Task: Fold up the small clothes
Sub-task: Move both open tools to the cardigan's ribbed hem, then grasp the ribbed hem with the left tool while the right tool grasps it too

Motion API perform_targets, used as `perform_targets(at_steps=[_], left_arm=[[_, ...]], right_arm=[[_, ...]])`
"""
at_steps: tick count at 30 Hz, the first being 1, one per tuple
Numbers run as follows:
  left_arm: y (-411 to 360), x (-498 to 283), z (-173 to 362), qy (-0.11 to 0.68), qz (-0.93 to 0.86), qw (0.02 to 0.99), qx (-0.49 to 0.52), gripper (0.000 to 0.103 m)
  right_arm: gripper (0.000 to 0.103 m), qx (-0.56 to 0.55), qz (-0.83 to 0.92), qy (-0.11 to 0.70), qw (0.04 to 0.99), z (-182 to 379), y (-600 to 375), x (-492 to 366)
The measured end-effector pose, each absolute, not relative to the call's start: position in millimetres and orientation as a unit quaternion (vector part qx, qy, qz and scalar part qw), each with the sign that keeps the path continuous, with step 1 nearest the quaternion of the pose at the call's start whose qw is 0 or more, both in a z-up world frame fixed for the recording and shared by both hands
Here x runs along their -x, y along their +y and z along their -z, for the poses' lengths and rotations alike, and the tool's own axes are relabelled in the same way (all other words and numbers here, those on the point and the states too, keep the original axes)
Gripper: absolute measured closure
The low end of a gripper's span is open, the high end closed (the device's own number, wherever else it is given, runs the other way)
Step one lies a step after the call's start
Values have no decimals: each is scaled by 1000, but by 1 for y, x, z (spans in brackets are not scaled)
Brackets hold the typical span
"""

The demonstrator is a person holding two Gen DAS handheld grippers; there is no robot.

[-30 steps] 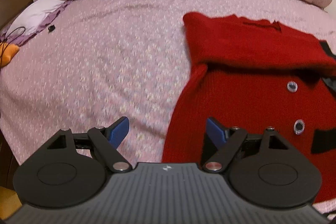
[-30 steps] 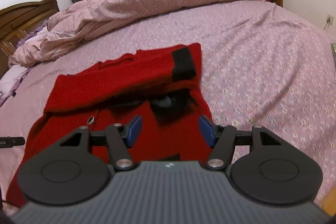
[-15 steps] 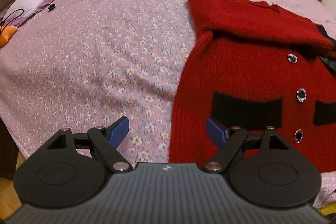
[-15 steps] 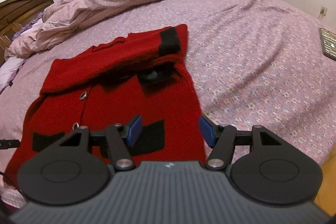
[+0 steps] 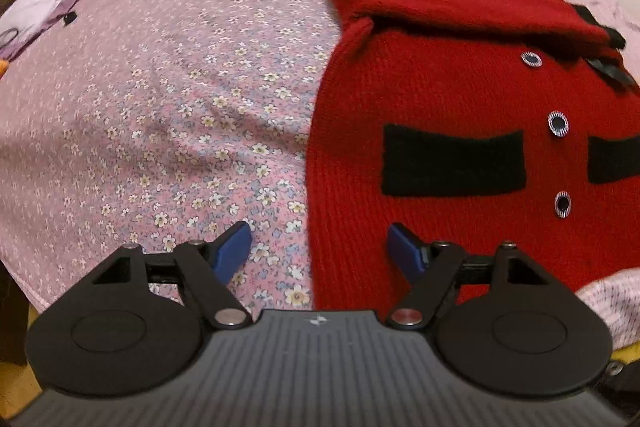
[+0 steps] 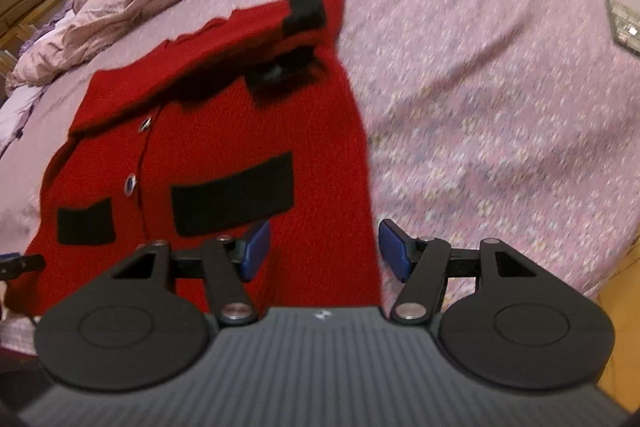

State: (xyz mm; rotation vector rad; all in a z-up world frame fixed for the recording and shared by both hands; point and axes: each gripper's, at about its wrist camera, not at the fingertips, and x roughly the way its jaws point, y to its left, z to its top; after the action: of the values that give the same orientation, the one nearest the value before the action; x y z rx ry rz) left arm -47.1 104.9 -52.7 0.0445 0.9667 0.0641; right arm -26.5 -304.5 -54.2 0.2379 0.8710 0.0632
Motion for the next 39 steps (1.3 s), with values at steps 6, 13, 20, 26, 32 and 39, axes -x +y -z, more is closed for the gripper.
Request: perform_targets(at_steps=[6, 13, 20, 26, 32, 39], left_arm=[[100, 54, 50, 460, -6, 887, -42, 35], [98, 56, 47, 458, 41, 888, -15, 37], [95, 48, 54, 472, 67, 879, 10, 37], [87, 52, 58, 482, 88, 871, 23, 37], [86, 44, 65, 484, 83, 871, 27, 37], [87, 40, 71, 487, 79, 869, 35, 37]], right_arm=[[39, -108, -43, 430, 895, 59, -299, 31], [39, -121, -73, 422, 896, 58, -299, 33], [39, -122, -85, 411, 899, 61, -299, 29], [39, -135, -95, 405, 899, 61, -304, 31], [40, -157, -112, 399, 896, 63, -307, 31], [45, -177, -132, 400, 889, 64, -308, 32]])
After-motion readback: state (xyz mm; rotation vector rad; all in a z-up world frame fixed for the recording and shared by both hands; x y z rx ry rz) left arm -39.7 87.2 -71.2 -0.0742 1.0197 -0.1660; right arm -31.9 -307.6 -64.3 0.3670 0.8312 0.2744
